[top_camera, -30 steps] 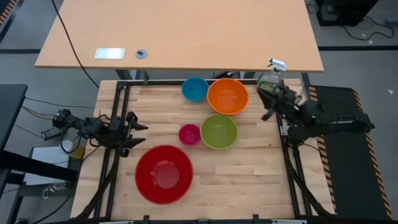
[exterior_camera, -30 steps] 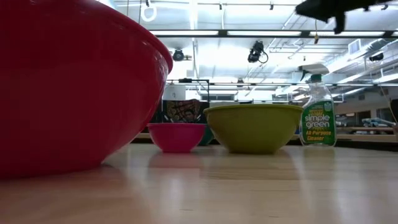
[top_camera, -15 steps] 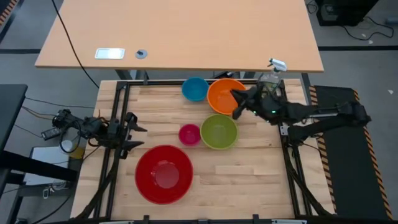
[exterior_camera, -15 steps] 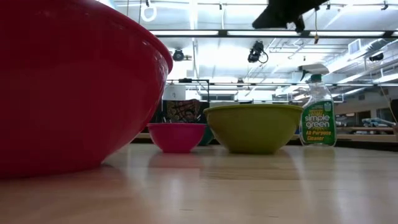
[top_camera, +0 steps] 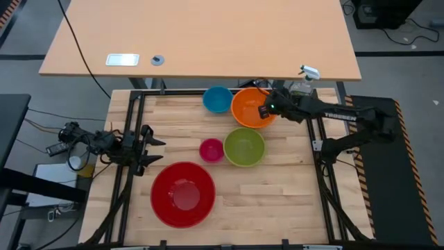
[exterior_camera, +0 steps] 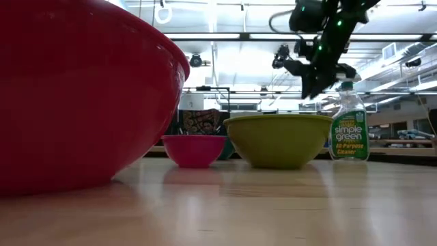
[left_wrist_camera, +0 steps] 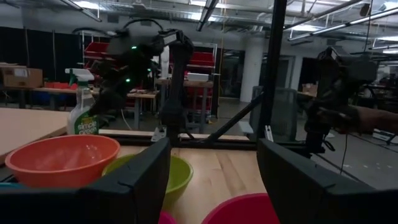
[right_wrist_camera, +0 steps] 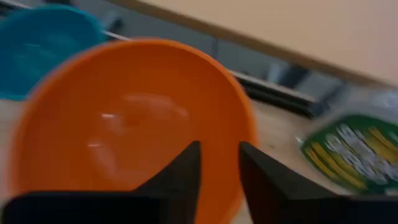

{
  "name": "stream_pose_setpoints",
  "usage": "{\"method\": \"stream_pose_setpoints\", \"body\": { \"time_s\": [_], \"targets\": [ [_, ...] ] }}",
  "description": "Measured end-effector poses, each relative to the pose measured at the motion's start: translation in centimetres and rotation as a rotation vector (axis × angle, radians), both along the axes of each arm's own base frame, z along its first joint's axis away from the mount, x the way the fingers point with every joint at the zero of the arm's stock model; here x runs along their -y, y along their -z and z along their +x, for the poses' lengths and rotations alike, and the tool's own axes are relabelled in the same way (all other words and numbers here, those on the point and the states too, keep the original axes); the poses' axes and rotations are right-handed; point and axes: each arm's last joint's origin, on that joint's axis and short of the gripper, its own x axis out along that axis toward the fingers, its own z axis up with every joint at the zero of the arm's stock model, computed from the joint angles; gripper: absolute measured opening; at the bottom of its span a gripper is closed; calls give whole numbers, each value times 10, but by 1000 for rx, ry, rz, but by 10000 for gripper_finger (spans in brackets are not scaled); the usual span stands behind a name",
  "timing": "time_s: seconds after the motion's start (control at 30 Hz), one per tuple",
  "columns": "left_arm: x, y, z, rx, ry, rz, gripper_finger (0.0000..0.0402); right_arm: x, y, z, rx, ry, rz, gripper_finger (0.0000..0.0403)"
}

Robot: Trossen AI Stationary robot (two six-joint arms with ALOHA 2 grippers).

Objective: Nest bowls inside each other
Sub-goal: Stack the orange bowl onto the large red bowl

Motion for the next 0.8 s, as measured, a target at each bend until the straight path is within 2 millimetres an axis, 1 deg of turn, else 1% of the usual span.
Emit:
{"method": "stream_pose_setpoints", "body": {
  "time_s": [0.17, 0.23, 0.33, 0.43, 0.57, 0.7, 0.8],
  "targets": [
    [0, 0, 0, -3, -2, 14, 243, 25, 15, -5, -17, 77, 151, 224],
    [0, 0, 0, -4, -3, 15, 243, 34, 23, -6, -28, 98, 194, 247],
    [0, 0, 0, -4, -3, 15, 243, 43, 32, -7, -62, 133, 217, 261],
    [0, 1, 0, -8, -3, 16, 243, 50, 43, -6, -94, 157, 242, 258],
    [0, 2, 0, -21, -3, 21, 243, 59, 59, -4, -123, 167, 315, 238],
    [0, 4, 1, -44, -2, 31, 243, 65, 75, -1, -148, 186, 369, 204],
    [1, 9, 1, -87, 3, 51, 243, 67, 84, 2, -157, 183, 398, 168]
  ]
}}
